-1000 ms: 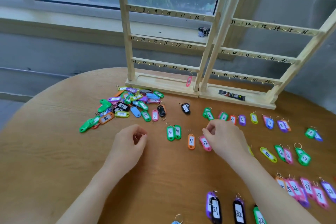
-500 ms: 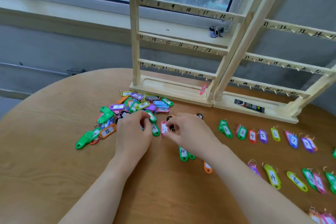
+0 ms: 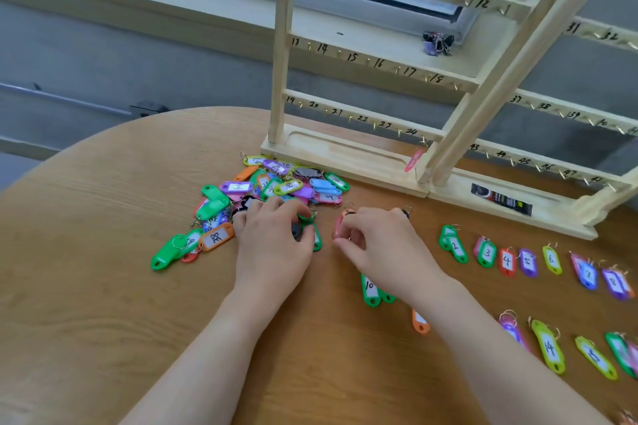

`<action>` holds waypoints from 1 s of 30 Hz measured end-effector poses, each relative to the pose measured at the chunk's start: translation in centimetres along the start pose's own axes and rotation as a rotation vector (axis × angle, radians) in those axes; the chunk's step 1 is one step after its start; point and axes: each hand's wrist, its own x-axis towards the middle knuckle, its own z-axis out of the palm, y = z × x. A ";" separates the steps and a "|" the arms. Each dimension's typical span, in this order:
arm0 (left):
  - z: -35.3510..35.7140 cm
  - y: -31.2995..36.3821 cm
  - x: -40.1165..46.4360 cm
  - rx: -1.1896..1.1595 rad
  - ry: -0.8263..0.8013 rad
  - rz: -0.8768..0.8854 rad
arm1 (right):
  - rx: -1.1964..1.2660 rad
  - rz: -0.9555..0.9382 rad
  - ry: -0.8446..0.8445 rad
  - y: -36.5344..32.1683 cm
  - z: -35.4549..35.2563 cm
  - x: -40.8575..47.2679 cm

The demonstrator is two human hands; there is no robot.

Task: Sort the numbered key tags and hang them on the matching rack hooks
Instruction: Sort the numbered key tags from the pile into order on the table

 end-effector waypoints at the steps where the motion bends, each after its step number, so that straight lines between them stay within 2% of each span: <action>1: 0.0 0.0 0.0 0.018 0.004 -0.002 | 0.038 0.007 0.019 0.1 -0.1 -0.2; 5: 0.0 0.1 -0.2 0.073 0.000 -0.011 | 0.355 0.077 0.131 0.2 -0.8 -1.5; 8: -0.1 0.1 -0.2 0.080 0.002 -0.023 | 0.499 0.146 0.211 -0.1 -1.6 -2.5; 14: 0.0 0.1 -0.3 0.082 -0.045 0.048 | 0.798 0.270 0.184 -0.3 -2.5 -4.2; 21: 0.1 0.3 -0.4 0.088 -0.066 0.095 | 0.753 0.417 0.150 0.1 -3.6 -6.3; 26: 0.2 0.1 -0.7 0.067 -0.052 0.152 | 0.816 0.498 0.162 0.4 -4.4 -8.5; 30: -0.8 0.1 -0.6 -0.012 -0.158 0.117 | 0.749 0.519 0.203 0.7 -5.2 -10.9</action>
